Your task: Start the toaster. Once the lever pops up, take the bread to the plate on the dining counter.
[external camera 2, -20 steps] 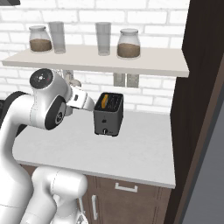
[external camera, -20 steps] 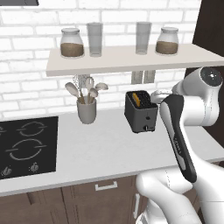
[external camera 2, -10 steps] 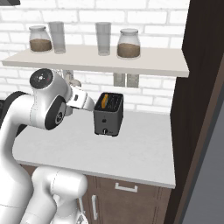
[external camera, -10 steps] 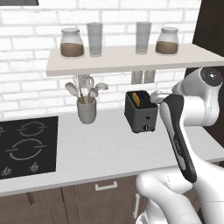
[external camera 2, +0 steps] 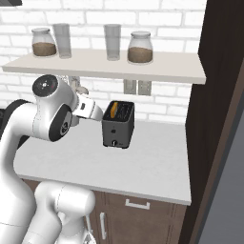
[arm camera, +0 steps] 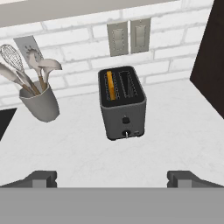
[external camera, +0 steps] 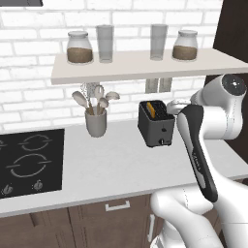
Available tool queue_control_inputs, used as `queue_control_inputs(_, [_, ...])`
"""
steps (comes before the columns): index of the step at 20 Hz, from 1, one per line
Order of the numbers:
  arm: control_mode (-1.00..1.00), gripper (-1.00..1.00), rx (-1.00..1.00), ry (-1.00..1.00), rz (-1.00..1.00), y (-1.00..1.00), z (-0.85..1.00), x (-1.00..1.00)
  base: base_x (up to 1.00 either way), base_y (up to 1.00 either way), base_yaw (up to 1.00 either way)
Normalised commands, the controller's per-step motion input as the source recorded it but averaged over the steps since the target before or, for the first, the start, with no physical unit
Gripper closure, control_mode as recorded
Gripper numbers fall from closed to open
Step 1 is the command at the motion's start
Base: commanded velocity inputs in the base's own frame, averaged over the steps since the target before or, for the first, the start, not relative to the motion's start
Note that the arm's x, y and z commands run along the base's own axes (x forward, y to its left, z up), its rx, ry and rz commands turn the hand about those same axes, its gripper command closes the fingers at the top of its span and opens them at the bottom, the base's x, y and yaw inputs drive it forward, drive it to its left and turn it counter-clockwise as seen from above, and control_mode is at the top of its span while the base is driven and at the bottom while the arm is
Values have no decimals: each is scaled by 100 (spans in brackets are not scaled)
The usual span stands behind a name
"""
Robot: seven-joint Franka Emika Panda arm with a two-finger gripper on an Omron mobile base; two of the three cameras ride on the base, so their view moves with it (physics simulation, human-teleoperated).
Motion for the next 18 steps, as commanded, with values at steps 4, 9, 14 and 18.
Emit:
queue_control_inputs(4, [-100, -100, 0, 0, 0, 0, 0, 0, 0, 0, 0])
queue_control_inputs(9, [-100, -100, 0, 0, 0, 0, 0, 0, 0, 0, 0])
queue_control_inputs(14, [-100, -100, 0, 0, 0, 0, 0, 0, 0, 0, 0])
queue_control_inputs(18, [-100, -100, 0, 0, 0, 0, 0, 0, 0, 0, 0])
